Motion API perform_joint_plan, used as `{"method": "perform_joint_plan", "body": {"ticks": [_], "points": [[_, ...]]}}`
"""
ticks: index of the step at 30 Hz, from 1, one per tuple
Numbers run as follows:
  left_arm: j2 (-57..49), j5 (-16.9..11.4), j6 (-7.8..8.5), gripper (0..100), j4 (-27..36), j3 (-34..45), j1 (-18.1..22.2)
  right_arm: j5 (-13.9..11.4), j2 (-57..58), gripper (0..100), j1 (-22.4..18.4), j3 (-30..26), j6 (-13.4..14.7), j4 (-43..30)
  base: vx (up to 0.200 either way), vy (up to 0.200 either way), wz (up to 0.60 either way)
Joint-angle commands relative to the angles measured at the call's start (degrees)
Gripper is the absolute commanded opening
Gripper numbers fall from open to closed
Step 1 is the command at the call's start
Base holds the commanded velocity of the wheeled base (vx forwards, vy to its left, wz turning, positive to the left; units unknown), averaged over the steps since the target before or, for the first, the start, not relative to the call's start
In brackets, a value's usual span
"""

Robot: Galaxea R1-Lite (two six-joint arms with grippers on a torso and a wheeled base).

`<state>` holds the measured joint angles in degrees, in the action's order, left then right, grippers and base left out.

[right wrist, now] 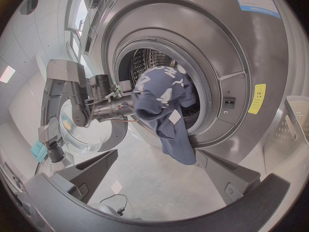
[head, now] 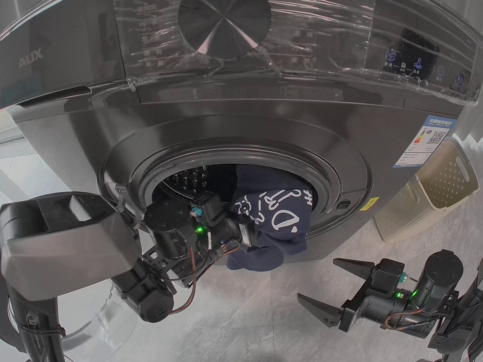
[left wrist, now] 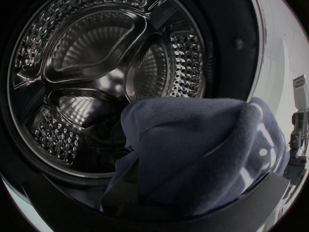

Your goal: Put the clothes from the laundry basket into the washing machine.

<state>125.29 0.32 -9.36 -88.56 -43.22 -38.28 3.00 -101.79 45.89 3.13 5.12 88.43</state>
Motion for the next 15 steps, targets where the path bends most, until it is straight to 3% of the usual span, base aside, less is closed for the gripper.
{"method": "perform_joint_plan", "body": {"ticks": [1,9,11,15], "points": [[8.6,0.3,0.31,0,0.5,-9.3,2.2,0.0,-0.1,100,0.3,0.3,-0.1,0.1,0.000,0.000,0.00],[12.4,1.1,0.31,0,7.9,-22.1,5.2,0.0,-0.1,100,0.1,0.4,-0.1,0.1,0.000,0.000,0.00],[12.5,4.5,0.57,0,13.0,-27.2,5.6,0.0,-0.1,100,0.1,0.4,-0.1,0.1,0.000,0.000,0.00],[12.9,6.7,0.66,0,17.2,-32.4,6.4,0.1,-0.2,100,0.4,0.6,0.0,0.1,0.000,0.000,0.00]]}}
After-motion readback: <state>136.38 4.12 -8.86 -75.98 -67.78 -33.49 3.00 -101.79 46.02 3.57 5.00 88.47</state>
